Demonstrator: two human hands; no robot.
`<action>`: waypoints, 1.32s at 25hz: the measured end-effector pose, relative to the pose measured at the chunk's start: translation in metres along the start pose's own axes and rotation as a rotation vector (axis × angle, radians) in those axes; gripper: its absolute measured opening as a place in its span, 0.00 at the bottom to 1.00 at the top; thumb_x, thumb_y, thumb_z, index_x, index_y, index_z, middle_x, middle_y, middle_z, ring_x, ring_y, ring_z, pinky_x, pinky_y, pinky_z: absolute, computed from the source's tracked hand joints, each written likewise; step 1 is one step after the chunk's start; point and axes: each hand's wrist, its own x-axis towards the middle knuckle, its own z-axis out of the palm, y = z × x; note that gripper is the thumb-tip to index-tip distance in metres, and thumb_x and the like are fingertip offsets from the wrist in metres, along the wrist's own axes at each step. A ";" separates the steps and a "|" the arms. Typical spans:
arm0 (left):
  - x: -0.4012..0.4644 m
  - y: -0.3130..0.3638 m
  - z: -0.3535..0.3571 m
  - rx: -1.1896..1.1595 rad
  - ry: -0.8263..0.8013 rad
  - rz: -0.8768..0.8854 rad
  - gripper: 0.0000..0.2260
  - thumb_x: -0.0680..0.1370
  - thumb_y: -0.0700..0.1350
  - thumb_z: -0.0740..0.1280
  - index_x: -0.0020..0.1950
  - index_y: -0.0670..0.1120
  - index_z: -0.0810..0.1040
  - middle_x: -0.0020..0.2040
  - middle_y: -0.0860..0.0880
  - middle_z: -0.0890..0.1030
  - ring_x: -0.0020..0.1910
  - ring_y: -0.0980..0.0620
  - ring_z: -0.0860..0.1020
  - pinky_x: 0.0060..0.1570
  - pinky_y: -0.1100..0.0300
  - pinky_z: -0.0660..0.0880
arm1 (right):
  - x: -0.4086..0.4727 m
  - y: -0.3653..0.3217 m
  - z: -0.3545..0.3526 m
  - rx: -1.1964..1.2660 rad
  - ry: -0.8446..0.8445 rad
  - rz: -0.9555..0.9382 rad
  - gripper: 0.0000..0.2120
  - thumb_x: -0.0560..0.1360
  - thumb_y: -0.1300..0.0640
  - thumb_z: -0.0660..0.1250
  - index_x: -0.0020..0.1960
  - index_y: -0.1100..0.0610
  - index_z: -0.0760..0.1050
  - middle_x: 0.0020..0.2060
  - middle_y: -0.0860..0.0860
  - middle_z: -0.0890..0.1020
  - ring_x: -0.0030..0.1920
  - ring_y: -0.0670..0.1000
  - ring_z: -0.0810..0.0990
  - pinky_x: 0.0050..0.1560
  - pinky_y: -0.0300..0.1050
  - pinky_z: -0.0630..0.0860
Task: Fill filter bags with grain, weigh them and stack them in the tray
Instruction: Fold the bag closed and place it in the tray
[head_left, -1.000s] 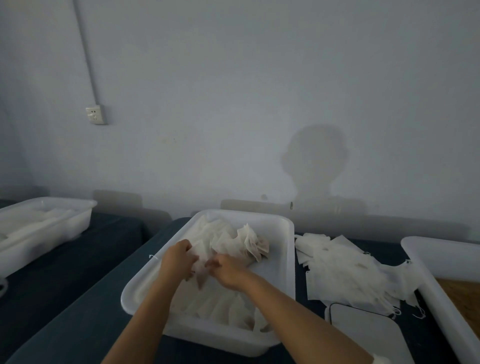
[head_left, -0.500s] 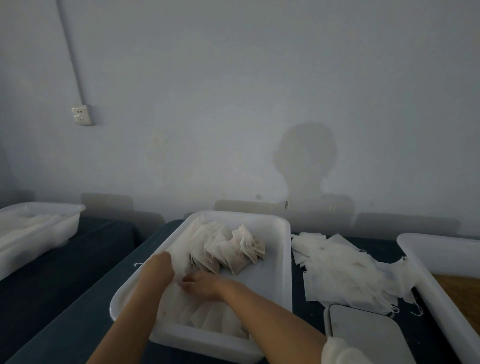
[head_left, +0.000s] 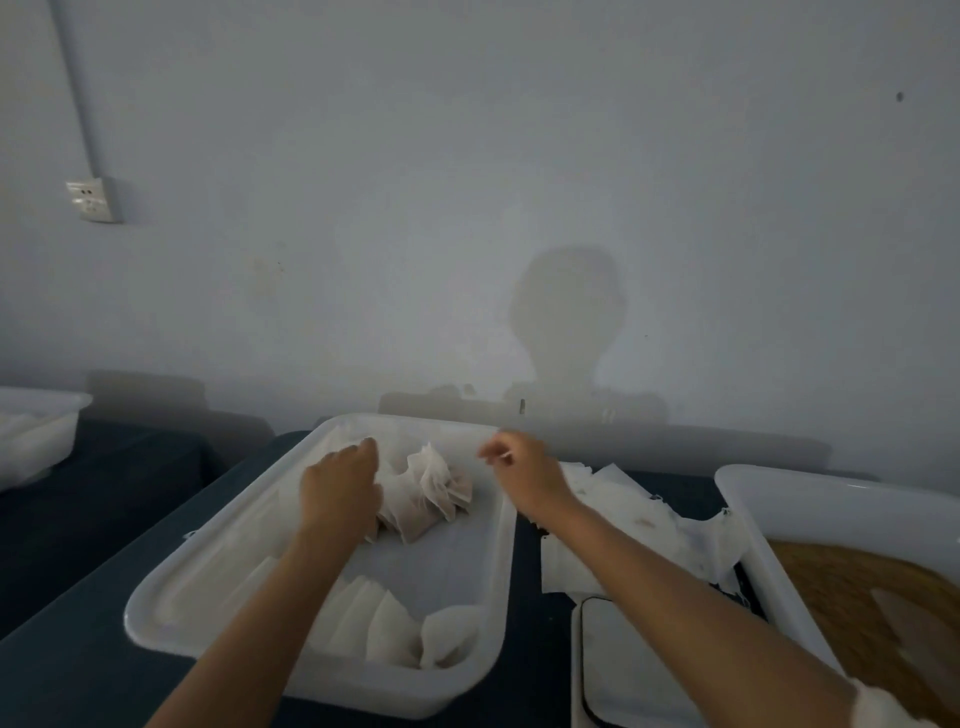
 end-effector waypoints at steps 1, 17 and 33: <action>0.000 0.017 -0.002 -0.059 0.001 0.034 0.07 0.79 0.47 0.61 0.56 0.48 0.70 0.51 0.50 0.79 0.50 0.48 0.79 0.46 0.58 0.72 | -0.006 0.019 -0.016 -0.029 0.066 0.037 0.10 0.78 0.65 0.58 0.50 0.58 0.78 0.49 0.52 0.81 0.49 0.49 0.78 0.53 0.44 0.76; -0.016 0.126 0.034 -0.393 0.031 0.202 0.06 0.79 0.45 0.60 0.52 0.48 0.76 0.48 0.52 0.82 0.46 0.53 0.78 0.45 0.62 0.73 | -0.049 0.164 -0.069 -0.696 -0.135 0.451 0.05 0.79 0.50 0.57 0.47 0.51 0.64 0.56 0.52 0.78 0.57 0.53 0.75 0.64 0.53 0.65; -0.023 0.131 0.036 -0.407 0.074 0.239 0.06 0.80 0.45 0.59 0.52 0.47 0.74 0.48 0.52 0.81 0.45 0.53 0.77 0.47 0.60 0.75 | -0.054 0.153 -0.095 -0.664 0.000 0.441 0.13 0.79 0.62 0.56 0.44 0.60 0.77 0.43 0.53 0.80 0.45 0.52 0.79 0.40 0.42 0.72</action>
